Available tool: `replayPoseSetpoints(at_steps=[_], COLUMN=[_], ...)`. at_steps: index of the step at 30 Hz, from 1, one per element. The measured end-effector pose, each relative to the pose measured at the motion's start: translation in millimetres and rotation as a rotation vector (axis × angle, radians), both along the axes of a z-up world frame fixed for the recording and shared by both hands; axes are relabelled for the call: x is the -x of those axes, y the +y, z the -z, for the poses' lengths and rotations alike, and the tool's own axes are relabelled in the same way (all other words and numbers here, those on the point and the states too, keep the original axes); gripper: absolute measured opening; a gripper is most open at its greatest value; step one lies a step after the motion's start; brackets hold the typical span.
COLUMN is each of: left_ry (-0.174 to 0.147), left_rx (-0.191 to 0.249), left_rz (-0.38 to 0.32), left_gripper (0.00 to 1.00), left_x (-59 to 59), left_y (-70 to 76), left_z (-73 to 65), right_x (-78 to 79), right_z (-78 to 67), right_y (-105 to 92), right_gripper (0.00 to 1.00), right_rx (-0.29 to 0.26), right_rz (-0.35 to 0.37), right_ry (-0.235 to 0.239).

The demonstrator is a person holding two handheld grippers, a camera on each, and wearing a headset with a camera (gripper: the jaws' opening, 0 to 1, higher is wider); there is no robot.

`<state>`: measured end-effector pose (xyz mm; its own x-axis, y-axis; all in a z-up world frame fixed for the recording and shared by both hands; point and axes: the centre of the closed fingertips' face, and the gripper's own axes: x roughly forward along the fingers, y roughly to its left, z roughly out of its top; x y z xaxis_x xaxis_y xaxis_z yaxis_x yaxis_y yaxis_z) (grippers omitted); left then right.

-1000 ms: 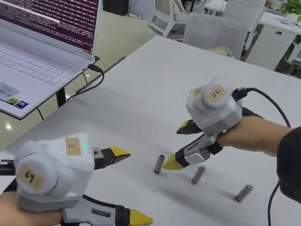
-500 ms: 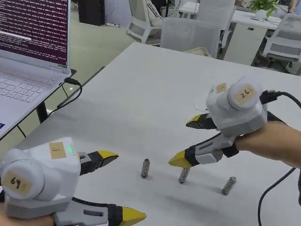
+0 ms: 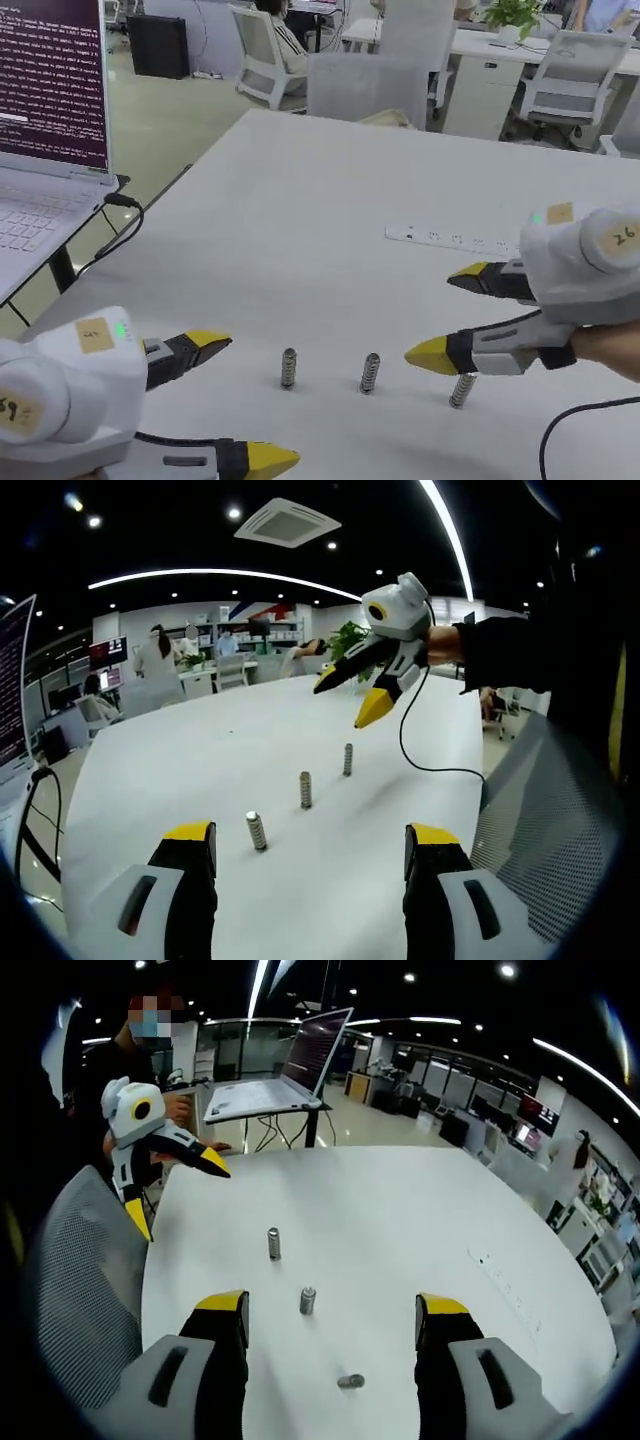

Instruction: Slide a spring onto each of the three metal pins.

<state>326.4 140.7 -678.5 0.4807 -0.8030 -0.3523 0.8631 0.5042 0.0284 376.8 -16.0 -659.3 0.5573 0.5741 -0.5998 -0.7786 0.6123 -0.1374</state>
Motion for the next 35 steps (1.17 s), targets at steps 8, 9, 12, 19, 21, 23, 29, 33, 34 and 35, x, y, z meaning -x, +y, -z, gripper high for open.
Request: replayPoseSetpoints(at_steps=[8, 9, 12, 19, 21, 23, 29, 33, 34, 35], left_ry=[0.005, 0.006, 0.007, 0.018, 0.021, 0.025, 0.039, 0.049, 0.051, 0.052], left_rx=[0.011, 0.011, 0.012, 0.019, 0.025, 0.024, 0.026, 0.026, 0.026, 0.026], left_rz=[-0.012, -0.012, -0.012, -0.021, -0.025, -0.029, -0.033, -0.035, -0.034, -0.034], left_gripper=[0.74, 0.74, 0.74, 0.74, 0.74, 0.74, 0.74, 0.74, 0.74, 0.74], left_x=[2.4, 2.7, 3.7, 3.8, 3.7, 3.8, 4.4, 5.2, 5.6, 5.9], left_y=[-0.6, -0.7, -1.1, 0.9, 1.7, 2.6, 4.0, 4.8, 4.9, 5.1], left_z=[-2.7, -2.8, -3.0, -1.0, -0.7, 0.4, 4.9, 8.2, 8.7, 9.1], right_x=[24.6, 27.6, 37.8, 55.1, 59.5, 64.6, 76.6, 80.7, 82.1, 83.1], right_z=[10.1, 11.6, 15.9, 30.2, 33.6, 38.6, 47.9, 49.9, 51.5, 52.6], right_y=[-27.1, -28.9, -35.5, -49.4, -52.8, -56.4, -60.8, -62.2, -62.3, -62.3], right_gripper=[0.66, 0.66, 0.66, 0.66, 0.66, 0.66, 0.67, 0.67, 0.67, 0.67], right_rx=[-0.043, -0.047, -0.059, -0.074, -0.085, -0.093, -0.109, -0.130, -0.136, -0.137], right_rz=[0.078, 0.084, 0.108, 0.152, 0.169, 0.184, 0.219, 0.245, 0.251, 0.252], right_ry=[0.006, 0.010, 0.014, 0.033, 0.036, 0.044, 0.057, 0.052, 0.056, 0.057])
